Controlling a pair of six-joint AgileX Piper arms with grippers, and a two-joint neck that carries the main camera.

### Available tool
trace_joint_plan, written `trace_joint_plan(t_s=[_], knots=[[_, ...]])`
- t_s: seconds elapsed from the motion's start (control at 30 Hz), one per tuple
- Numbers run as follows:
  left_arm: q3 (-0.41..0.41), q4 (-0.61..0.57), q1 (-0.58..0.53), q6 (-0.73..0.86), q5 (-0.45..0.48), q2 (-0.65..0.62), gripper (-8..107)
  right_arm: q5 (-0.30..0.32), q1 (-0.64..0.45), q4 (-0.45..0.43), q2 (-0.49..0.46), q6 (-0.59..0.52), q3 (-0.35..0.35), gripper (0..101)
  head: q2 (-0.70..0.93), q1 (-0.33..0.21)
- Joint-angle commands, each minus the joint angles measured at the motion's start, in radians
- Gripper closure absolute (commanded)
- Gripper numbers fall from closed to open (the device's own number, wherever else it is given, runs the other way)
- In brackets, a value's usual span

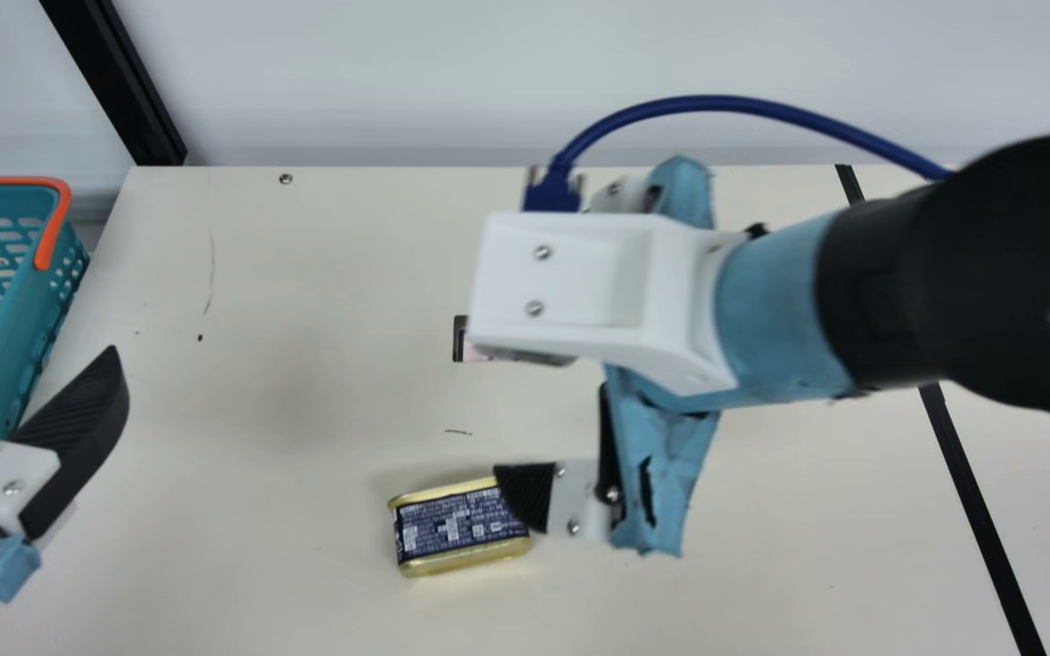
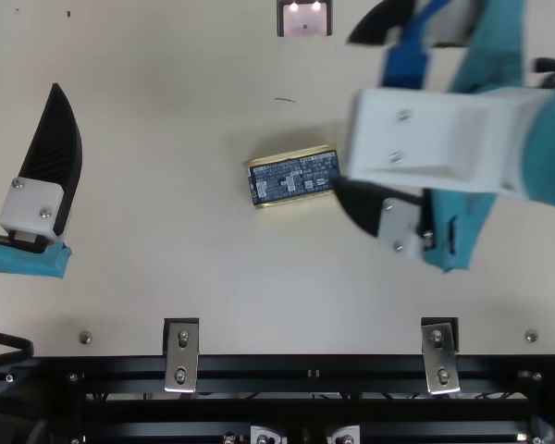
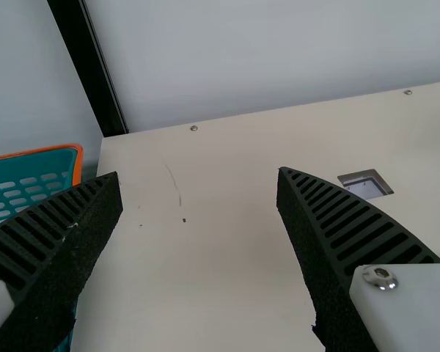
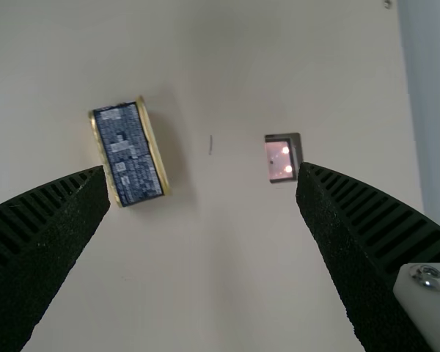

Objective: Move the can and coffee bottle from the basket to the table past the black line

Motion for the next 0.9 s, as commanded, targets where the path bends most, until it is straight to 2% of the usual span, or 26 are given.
trace_joint_plan(t_s=[0.0, 0.23, 0.43, 0.6, 0.87], knots=[[0.000, 0.000, 0.000, 0.000, 0.000, 0.000, 9, 0.034, 0.036, -0.005, 0.042, -0.002, -0.042, 0, -0.001, -0.007], [0.000, 0.000, 0.000, 0.000, 0.000, 0.000, 9, 0.100, 0.113, -0.036, 0.149, 0.006, -0.134, 0, -0.001, -0.007], [0.000, 0.000, 0.000, 0.000, 0.000, 0.000, 9, 0.134, 0.159, -0.061, 0.224, 0.020, -0.186, 0, -0.001, -0.007], [0.000, 0.000, 0.000, 0.000, 0.000, 0.000, 9, 0.152, 0.187, -0.083, 0.269, 0.036, -0.208, 0, -0.001, -0.007], [0.000, 0.000, 0.000, 0.000, 0.000, 0.000, 9, 0.148, 0.210, -0.122, 0.318, 0.057, -0.204, 0, -0.001, -0.007]])
